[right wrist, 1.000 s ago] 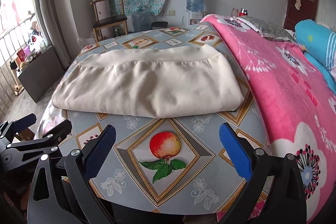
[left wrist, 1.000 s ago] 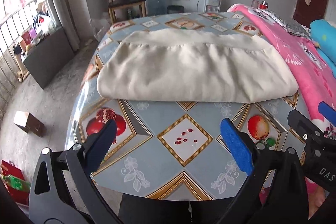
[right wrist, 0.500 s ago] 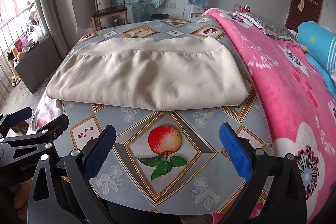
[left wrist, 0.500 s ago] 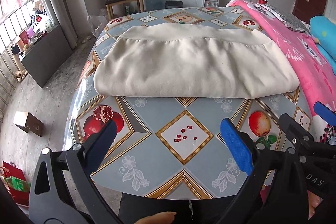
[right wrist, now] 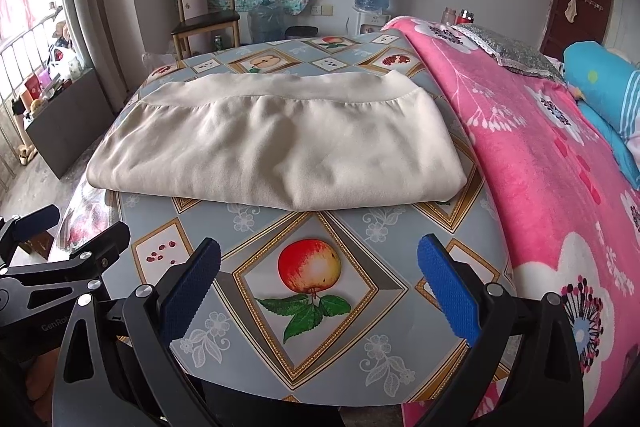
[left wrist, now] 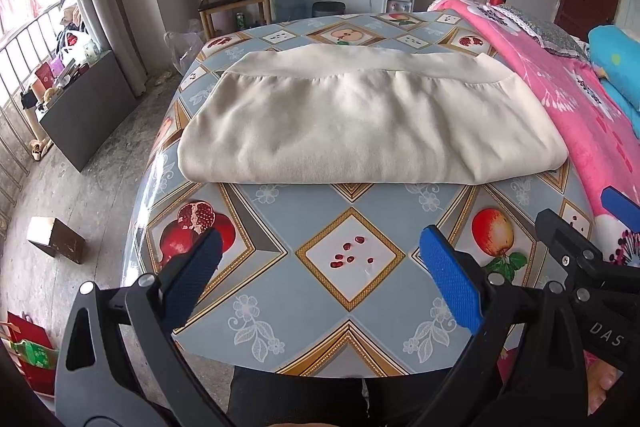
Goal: Fold large clothes
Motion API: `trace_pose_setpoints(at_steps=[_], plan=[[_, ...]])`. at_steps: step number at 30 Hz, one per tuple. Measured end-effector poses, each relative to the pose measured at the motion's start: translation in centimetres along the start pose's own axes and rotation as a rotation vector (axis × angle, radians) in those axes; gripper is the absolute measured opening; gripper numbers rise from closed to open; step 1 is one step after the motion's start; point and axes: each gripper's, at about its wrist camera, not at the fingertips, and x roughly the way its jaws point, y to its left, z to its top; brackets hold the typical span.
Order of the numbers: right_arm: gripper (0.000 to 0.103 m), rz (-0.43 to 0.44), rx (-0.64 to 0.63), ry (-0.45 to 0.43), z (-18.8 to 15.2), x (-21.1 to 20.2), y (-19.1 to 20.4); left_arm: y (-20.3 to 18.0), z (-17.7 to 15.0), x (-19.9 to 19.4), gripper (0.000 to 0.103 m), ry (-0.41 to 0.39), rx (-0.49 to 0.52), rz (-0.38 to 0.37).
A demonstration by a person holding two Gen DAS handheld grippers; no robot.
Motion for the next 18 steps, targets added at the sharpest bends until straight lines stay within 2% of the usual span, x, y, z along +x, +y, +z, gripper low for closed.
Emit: trace_pose_setpoints(at_steps=[18], plan=[[0.096, -0.021, -0.007, 0.027, -0.11, 0.91, -0.16, 0.0, -0.13, 0.56, 0.095, 0.032, 0.004, -0.017]])
